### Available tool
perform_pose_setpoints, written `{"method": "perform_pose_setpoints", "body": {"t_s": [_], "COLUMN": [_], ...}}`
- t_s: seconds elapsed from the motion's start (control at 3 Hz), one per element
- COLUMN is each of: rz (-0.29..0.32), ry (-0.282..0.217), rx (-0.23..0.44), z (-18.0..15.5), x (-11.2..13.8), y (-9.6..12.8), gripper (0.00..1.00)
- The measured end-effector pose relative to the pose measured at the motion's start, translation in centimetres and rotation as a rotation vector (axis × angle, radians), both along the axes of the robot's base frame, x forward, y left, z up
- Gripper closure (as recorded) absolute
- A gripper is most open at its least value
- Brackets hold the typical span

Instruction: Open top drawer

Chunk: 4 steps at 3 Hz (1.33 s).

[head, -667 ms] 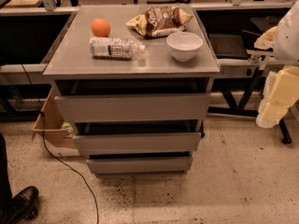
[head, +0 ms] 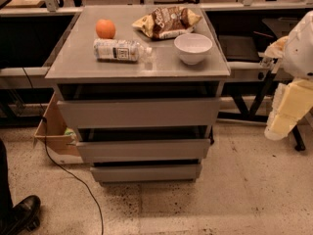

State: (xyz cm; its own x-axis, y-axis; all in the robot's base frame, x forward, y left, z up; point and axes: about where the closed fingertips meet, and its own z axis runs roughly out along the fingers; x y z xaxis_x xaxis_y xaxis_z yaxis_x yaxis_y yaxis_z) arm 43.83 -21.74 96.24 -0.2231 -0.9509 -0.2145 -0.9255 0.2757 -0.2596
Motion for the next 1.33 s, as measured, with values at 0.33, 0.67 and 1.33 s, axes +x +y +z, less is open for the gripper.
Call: {"method": "perform_pose_setpoints", "body": {"t_s": [0.33, 0.67, 1.33], "rz": [-0.003, 0.004, 0.031], "ry": [0.006, 0.032, 0.031], "rx": [0.023, 0.056, 0.132], "z": [-3.9, -10.4, -20.3], "x": [0.0, 0.5, 4.3], "y": [0.3, 1.5, 5.9], "gripper": [0.00, 0.00, 0.00]}}
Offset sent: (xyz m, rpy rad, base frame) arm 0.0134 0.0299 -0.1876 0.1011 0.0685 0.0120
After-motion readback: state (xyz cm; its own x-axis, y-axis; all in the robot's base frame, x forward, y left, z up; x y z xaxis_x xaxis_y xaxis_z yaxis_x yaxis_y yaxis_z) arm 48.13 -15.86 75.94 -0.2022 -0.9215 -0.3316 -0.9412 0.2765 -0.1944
